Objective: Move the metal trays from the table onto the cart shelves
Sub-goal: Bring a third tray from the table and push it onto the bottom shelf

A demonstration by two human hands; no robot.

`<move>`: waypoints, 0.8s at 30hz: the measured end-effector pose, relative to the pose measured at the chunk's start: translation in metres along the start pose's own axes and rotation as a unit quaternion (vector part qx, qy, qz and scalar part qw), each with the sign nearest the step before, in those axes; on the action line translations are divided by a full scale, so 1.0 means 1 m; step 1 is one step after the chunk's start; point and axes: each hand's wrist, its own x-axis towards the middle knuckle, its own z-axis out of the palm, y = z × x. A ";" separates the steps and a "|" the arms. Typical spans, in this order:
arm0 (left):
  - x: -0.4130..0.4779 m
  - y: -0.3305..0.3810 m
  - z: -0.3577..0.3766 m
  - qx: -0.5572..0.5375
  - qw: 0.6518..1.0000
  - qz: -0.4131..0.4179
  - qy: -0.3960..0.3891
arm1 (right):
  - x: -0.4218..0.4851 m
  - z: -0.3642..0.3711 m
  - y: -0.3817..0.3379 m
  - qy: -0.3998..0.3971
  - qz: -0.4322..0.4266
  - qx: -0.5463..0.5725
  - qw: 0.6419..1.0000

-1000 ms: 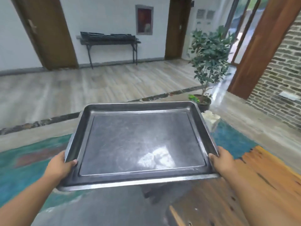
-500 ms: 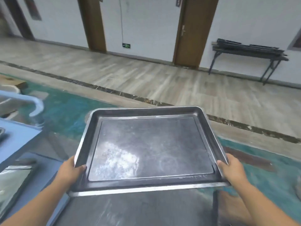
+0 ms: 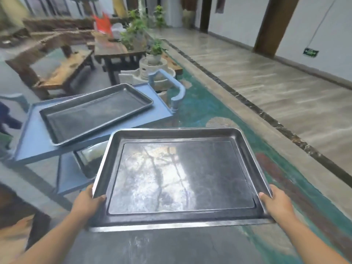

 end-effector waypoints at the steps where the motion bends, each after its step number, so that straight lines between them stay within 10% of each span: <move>1: -0.005 -0.014 -0.007 -0.003 1.000 -0.016 0.013 | 0.005 0.012 -0.009 -0.017 -0.011 -0.006 1.000; 10: -0.003 -0.116 -0.042 -0.020 0.989 -0.124 0.075 | 0.036 0.124 -0.084 -0.119 -0.065 -0.048 0.990; 24: 0.081 -0.253 0.025 0.026 0.960 -0.277 -0.039 | 0.060 0.286 -0.059 -0.208 -0.025 -0.190 0.959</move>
